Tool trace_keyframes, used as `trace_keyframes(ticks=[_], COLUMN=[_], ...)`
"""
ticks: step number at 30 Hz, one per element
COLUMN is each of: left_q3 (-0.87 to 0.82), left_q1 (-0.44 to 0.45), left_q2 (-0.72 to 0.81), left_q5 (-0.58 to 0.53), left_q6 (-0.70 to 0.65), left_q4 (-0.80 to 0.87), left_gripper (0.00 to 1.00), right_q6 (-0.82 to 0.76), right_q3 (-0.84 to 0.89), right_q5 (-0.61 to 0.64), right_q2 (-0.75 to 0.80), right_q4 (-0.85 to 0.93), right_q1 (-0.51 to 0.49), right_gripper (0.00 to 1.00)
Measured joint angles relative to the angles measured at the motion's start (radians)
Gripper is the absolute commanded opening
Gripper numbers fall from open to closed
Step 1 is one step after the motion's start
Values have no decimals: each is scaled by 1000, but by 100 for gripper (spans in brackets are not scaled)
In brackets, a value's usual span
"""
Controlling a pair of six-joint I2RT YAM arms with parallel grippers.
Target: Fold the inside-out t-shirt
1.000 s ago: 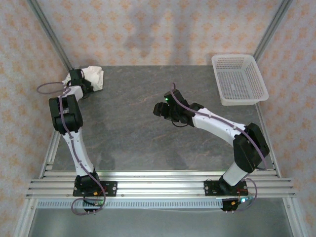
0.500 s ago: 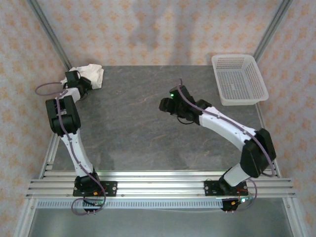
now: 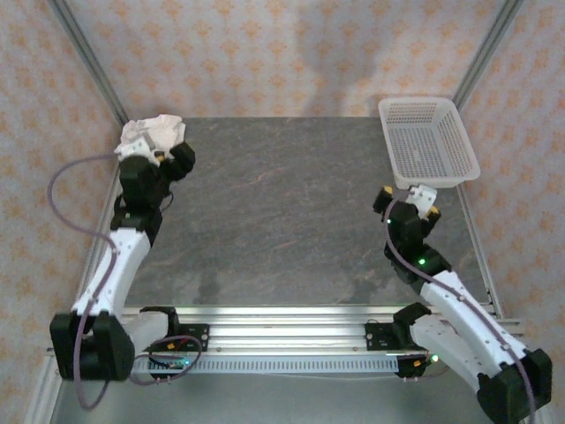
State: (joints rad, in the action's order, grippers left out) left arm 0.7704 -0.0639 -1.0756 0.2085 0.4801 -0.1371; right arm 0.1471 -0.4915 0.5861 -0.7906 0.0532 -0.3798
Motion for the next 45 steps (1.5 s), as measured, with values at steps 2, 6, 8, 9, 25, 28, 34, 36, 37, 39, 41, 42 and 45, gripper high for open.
trace_keyframes(ticks=[2, 6, 8, 9, 25, 28, 34, 36, 37, 39, 41, 42, 45], left_q3=[-112, -299, -391, -426, -430, -379, -366, -363, -363, -361, -360, -359, -359], left_q1=[-9, -10, -10, -10, 7, 52, 101, 101, 101, 101, 101, 101, 101], left_q2=[43, 39, 61, 79, -278, -411, -435, -435, -435, -435, -435, -435, -435], left_q5=[-68, -164, -184, -192, -212, -217, -232, -243, -245, -247, -247, -247, -247], left_q6=[1, 0, -14, -28, -351, -409, -456, -460, -463, -464, -464, -465, -472], left_q4=[-17, -45, -75, -81, -464, -529, -564, -569, -571, -571, -571, -571, -571], left_gripper=[97, 100, 96, 96, 96, 100, 100, 100, 100, 100, 100, 100, 100], right_q6=[-35, -45, -55, -63, -134, -135, -135, -135, -135, -135, -135, -135, -135], right_q3=[101, 159, 125, 111, 119, 118, 117, 117, 117, 117, 117, 117, 117], right_q5=[21, 0, -23, -37, -334, -336, -337, -337, -337, -337, -337, -337, -337], right_q2=[-52, -288, -419, -475, -735, -734, -734, -734, -734, -734, -734, -734, -734], right_q4=[-78, -217, -285, -342, -849, -855, -855, -855, -855, -855, -855, -855, -855], right_q1=[98, 268, 293, 298, 328, 328, 328, 328, 328, 328, 328, 328, 328], right_gripper=[99, 100, 100, 100, 99, 99, 99, 99, 99, 99, 99, 99, 99])
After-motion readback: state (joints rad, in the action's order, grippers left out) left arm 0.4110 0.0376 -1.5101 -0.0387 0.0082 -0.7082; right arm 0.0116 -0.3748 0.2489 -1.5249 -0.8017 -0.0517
